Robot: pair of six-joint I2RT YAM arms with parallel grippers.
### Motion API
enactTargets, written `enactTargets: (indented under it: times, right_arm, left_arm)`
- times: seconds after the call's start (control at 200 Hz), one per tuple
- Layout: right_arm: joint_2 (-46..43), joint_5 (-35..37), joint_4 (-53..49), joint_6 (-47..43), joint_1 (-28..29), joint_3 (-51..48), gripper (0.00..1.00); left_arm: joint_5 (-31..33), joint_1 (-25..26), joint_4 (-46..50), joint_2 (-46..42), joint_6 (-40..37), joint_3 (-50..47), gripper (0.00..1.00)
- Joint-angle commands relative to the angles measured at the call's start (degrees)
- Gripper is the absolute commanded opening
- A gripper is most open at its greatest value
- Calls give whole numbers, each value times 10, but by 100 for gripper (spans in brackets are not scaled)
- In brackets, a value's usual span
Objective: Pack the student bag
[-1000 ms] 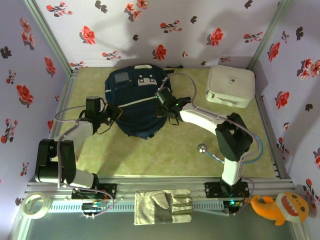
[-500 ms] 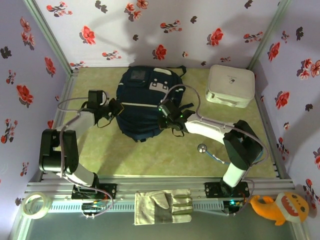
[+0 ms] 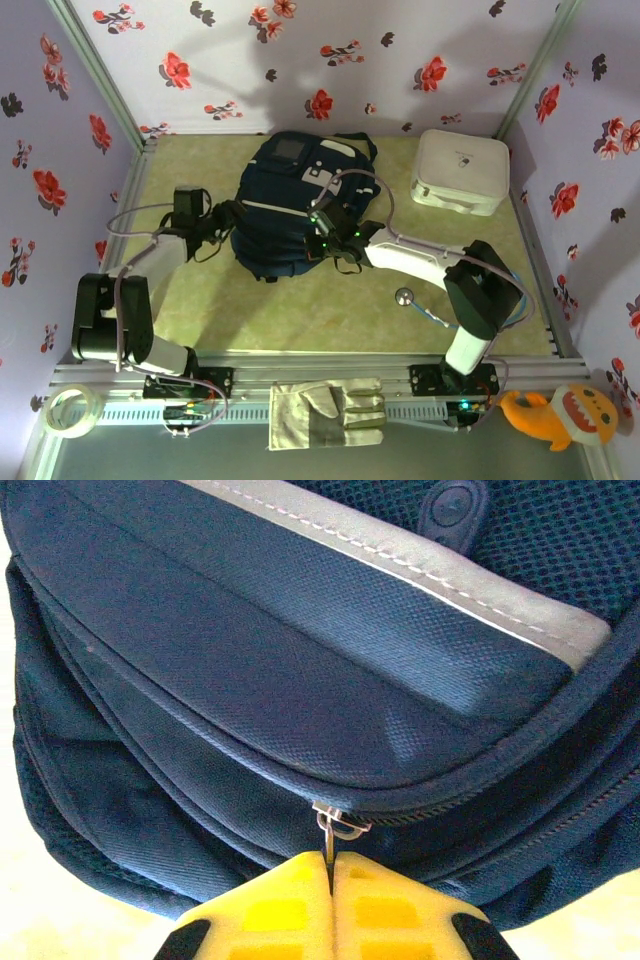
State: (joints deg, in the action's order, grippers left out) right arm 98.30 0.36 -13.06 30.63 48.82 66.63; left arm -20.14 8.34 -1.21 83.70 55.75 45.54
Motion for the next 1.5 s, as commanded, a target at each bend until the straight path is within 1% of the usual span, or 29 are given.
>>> enactTargets:
  times: [0.0, 0.08, 0.26, 0.375, 0.46, 0.6, 0.725, 0.89, 0.965, 1.05, 1.085, 1.2, 1.26, 1.305, 1.33, 1.365, 1.405, 1.44, 1.465, 1.495]
  right_arm:
    - [11, -15, 24, 2, 5, 24, 0]
    - [9, -12, 22, 2, 5, 20, 0]
    - [-7, 19, 15, -2, 4, 4, 0]
    - [-20, 59, -15, -23, -3, -2, 0]
    - [-24, 105, -55, -45, -15, 2, 0]
    - [-25, 154, -84, -87, -43, 3, 0]
    - [-19, 161, -80, -119, -73, 14, 0]
    - [9, 159, -63, -157, -102, 61, 0]
    - [29, 162, -63, -151, -115, 89, 0]
    - [47, 184, -68, -120, -123, 115, 0]
    - [51, 211, -76, -101, -126, 125, 0]
    - [58, 225, -92, -69, -135, 143, 0]
    - [54, 217, -93, -64, -137, 149, 0]
    - [48, 204, -95, -66, -138, 154, 2]
    - [43, 193, -98, -67, -138, 156, 5]
    - [33, 160, -99, -72, -138, 157, 12]
    - [16, 132, -97, -77, -138, 153, 24]
    - [-3, 117, -89, -77, -138, 141, 33]
    - [-18, 113, -81, -76, -138, 132, 40]
    - [-37, 113, -71, -77, -139, 115, 48]
  left_arm:
    - [-47, 26, -62, 9, 52, -6, 48]
    - [-35, 33, -70, 23, 58, -3, 44]
    - [-27, 34, -85, 58, 60, 10, 30]
    - [-10, 34, -74, 67, 49, 19, 12]
    - [3, 32, -54, 70, 30, 28, 0]
    - [7, 28, -20, 75, -8, 43, 0]
    - [8, 23, 10, 75, -41, 51, 0]
    - [9, 23, 64, 81, -93, 75, 0]
    - [8, 21, 90, 89, -108, 87, 0]
    - [7, 18, 89, 88, -109, 85, 0]
    - [6, 17, 90, 88, -111, 86, 0]
    - [-12, 16, 83, 83, -115, 92, 0]
    - [-29, 16, 84, 80, -119, 101, 0]
    - [-35, 15, 87, 74, -120, 109, 0]
    - [-39, 15, 88, 69, -119, 113, 0]
    - [-45, 16, 91, 61, -119, 119, 11]
    - [-46, 16, 98, 49, -120, 127, 25]
    - [-46, 16, 101, 37, -121, 132, 36]
    - [-46, 15, 103, 27, -123, 137, 42]
    - [-44, 12, 107, 17, -126, 141, 46]
